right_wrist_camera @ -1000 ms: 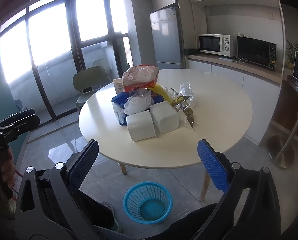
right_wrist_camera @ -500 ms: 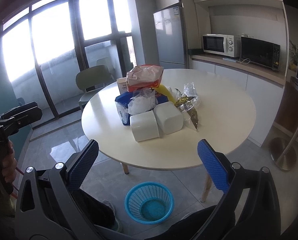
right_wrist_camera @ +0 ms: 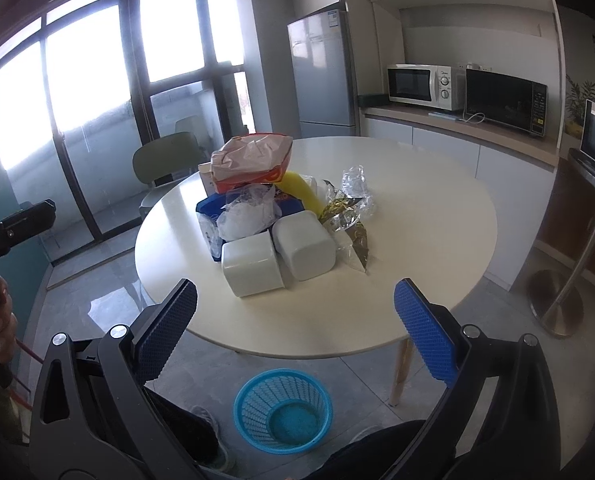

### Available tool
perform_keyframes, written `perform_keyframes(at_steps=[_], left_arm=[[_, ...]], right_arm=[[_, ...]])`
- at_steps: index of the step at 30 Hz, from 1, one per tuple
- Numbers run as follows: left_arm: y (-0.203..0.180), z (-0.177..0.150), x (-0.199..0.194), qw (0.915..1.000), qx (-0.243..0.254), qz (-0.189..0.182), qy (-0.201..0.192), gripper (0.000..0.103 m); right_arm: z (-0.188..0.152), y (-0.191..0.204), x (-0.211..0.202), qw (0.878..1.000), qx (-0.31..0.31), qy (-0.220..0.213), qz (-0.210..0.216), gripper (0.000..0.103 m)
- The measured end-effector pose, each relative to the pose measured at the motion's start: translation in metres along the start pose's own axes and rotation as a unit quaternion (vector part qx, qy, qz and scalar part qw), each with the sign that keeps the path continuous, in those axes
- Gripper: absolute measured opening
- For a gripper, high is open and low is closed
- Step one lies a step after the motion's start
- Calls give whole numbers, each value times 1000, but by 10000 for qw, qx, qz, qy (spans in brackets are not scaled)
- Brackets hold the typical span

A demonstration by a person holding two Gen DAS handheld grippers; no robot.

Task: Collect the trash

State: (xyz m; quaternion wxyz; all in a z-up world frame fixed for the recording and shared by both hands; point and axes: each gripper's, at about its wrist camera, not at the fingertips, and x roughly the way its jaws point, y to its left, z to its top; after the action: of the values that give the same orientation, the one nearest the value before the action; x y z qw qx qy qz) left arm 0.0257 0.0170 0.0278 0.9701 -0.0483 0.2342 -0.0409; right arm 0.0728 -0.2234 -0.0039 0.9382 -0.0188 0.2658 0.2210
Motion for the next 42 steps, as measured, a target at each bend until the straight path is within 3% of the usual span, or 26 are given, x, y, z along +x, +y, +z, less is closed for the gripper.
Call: perform_keyframes(at_steps=[8, 13, 23, 27, 29, 34, 42], left_arm=[[3, 20, 26, 10000, 5, -30, -57, 97], [2, 33, 45, 9999, -87, -104, -90, 97], [-10, 44, 96, 9993, -74, -276, 247, 97], [-11, 49, 117, 9990, -72, -213, 395, 85], [-10, 52, 126, 9986, -136, -228, 455, 85], [-6, 57, 146, 9968, -334, -315, 654, 81], [-15, 64, 172, 9949, -245, -387, 896, 63]], right_arm=[[11, -39, 36, 9985, 502, 113, 164, 94], [25, -50, 58, 9987, 434, 255, 84, 94], [41, -67, 119, 9971, 430, 611, 141, 94], [45, -73, 143, 9956, 472, 771, 244, 94], [49, -77, 153, 9945, 517, 860, 313, 86], [59, -84, 178, 9911, 634, 1065, 486, 80], [61, -87, 214, 9838, 826, 1444, 668, 63]])
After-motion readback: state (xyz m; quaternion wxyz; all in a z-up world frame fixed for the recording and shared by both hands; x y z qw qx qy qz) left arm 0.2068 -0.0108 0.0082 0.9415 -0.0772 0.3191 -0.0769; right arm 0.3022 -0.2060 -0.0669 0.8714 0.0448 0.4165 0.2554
